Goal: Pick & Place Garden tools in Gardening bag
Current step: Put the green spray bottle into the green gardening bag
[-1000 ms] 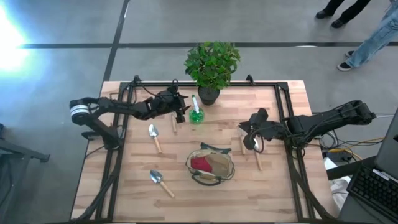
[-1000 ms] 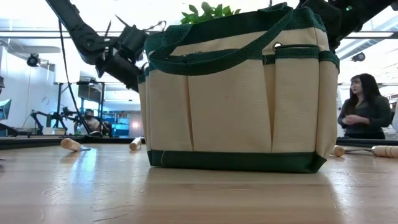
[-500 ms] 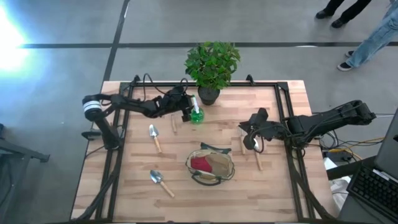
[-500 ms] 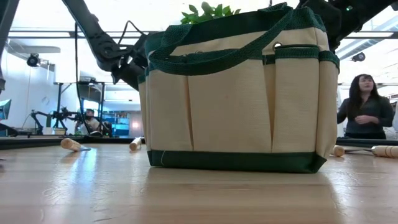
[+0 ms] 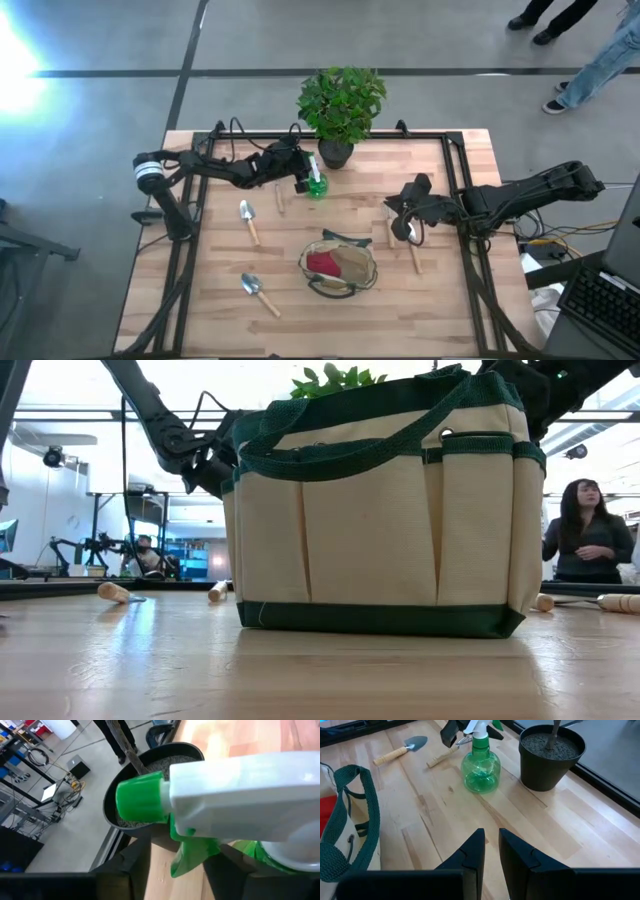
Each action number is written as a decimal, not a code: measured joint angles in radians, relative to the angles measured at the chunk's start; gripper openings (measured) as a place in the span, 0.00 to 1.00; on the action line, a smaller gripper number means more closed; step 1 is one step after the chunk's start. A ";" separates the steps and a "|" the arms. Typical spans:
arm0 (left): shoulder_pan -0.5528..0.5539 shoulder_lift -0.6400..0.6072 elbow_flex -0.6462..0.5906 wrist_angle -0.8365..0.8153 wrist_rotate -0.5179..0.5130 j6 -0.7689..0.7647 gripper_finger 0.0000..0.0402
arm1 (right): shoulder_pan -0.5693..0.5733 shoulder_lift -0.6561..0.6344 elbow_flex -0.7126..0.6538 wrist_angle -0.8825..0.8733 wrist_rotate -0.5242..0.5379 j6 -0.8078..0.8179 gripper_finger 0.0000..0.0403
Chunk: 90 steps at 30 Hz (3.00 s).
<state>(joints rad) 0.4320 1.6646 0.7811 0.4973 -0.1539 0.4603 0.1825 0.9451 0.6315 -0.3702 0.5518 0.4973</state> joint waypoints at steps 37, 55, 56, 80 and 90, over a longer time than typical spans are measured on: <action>-0.165 -0.265 -0.002 -0.178 -0.328 -0.346 0.09 | 0.000 0.000 0.000 0.047 0.032 0.067 0.12; -0.372 -0.295 0.087 -0.289 -0.674 -0.445 0.09 | 0.000 0.131 0.001 0.637 0.081 -0.264 0.12; -0.373 -0.291 0.098 -0.306 -0.674 -0.454 0.09 | 0.000 0.147 0.001 0.662 0.081 -0.282 0.12; -0.433 -0.220 0.190 -0.472 -0.675 -0.613 0.09 | 0.000 0.384 0.217 0.657 0.165 -0.414 0.28; -0.436 -0.220 0.190 -0.472 -0.674 -0.615 0.09 | 0.000 0.507 0.337 0.654 0.185 -0.476 0.42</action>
<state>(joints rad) -0.0040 1.4448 0.9707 0.0252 -0.8284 -0.1547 0.1829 1.4526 0.9690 0.2836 0.7372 0.0209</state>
